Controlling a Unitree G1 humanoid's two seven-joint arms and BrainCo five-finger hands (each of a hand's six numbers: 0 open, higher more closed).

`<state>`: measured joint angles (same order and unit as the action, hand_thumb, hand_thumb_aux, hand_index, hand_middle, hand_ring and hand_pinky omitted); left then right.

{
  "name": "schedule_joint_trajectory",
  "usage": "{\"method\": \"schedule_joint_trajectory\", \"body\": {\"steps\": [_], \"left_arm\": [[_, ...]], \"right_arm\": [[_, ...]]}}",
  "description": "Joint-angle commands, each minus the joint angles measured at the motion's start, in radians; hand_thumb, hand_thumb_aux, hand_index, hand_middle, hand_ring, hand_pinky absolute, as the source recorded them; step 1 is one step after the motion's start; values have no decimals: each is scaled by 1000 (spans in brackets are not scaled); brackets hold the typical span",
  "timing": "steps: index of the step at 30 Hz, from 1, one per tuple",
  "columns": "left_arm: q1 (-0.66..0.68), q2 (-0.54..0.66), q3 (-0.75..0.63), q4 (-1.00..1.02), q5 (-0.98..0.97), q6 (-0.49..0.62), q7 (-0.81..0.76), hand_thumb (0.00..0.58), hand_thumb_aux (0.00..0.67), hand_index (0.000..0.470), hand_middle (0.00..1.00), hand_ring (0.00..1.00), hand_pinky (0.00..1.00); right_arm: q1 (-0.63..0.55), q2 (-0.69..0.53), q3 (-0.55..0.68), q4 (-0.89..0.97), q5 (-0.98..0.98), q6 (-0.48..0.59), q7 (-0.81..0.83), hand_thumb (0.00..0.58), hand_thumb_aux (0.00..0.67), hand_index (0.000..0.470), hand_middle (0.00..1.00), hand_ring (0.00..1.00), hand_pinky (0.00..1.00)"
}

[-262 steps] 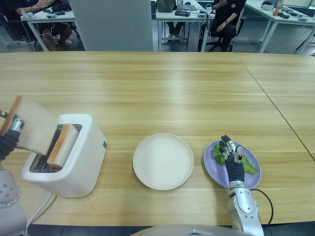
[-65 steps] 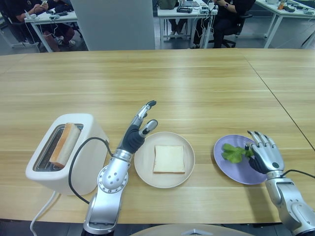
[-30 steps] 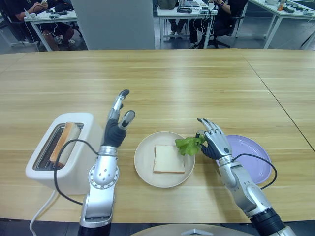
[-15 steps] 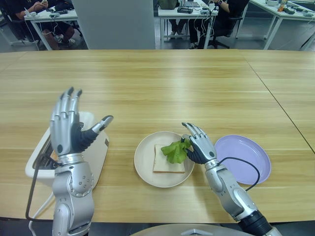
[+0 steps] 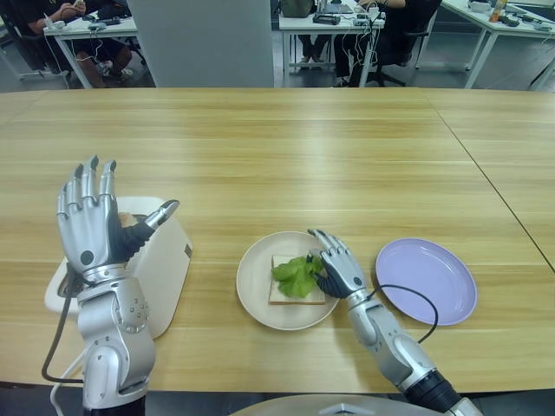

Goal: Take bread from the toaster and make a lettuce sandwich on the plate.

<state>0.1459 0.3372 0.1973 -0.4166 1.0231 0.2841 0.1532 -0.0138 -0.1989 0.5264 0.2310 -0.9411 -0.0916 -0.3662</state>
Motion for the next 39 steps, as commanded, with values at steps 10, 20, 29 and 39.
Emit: {"method": "schedule_joint_trajectory", "body": {"steps": [10,20,29,39], "left_arm": [[0,40,-65,96,32,81,-81,0,0,0,0,0,0],[-3,61,-40,-53,130,133,-86,0,0,0,0,0,0],[24,75,35,-185,164,135,-130,0,0,0,0,0,0],[185,115,136,-235,122,128,-339,0,0,0,0,0,0]], "right_arm": [[9,-9,19,90,51,-29,-19,580,670,460,0,0,0],[52,-41,11,0,50,3,-6,0,0,0,0,0,0],[86,-44,-7,-70,74,21,16,0,0,0,0,0,0],[156,-57,-46,-189,108,32,46,0,0,0,0,0,0]]}}
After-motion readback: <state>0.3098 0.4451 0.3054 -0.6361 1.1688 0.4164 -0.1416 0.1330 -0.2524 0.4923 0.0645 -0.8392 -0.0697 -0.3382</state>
